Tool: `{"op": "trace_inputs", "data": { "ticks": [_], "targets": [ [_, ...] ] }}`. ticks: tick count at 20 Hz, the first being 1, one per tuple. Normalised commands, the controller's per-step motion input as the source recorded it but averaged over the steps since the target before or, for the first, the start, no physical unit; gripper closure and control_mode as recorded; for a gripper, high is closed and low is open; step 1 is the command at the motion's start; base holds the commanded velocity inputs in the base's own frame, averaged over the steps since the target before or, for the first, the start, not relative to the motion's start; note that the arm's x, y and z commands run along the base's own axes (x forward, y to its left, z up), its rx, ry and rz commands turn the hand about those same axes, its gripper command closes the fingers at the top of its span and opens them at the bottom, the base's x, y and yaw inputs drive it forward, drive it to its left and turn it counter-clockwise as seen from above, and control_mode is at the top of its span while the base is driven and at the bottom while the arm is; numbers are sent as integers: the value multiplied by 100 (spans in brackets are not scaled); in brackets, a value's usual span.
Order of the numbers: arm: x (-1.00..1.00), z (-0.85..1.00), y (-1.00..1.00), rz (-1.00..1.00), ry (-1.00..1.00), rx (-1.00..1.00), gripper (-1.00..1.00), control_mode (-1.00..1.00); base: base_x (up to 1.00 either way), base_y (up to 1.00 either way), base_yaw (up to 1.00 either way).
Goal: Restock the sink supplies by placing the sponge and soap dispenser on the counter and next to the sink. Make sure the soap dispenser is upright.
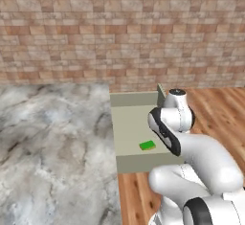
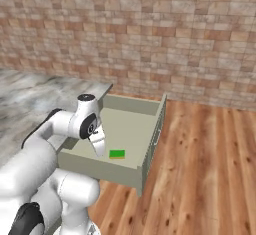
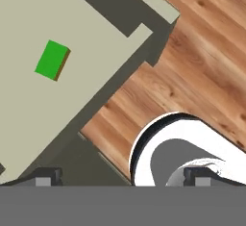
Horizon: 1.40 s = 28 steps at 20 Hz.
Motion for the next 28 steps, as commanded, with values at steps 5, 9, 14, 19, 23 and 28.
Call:
{"op": "trace_inputs", "data": {
  "ticks": [5, 9, 14, 19, 23, 28],
  "targets": [
    [58, -28, 0, 0, 0, 0, -100, -100, 0, 0, 0],
    [55, -29, 0, 0, 0, 0, -100, -100, 0, 0, 0],
    [45, -27, 0, 0, 0, 0, -100, -100, 0, 0, 0],
    [41, -36, 0, 0, 0, 0, -100, -100, 0, 0, 0],
    [35, -43, 0, 0, 0, 0, -100, -100, 0, 0, 0],
    [23, -48, 0, 0, 0, 0, -100, -100, 0, 0, 0]
  ]
}}
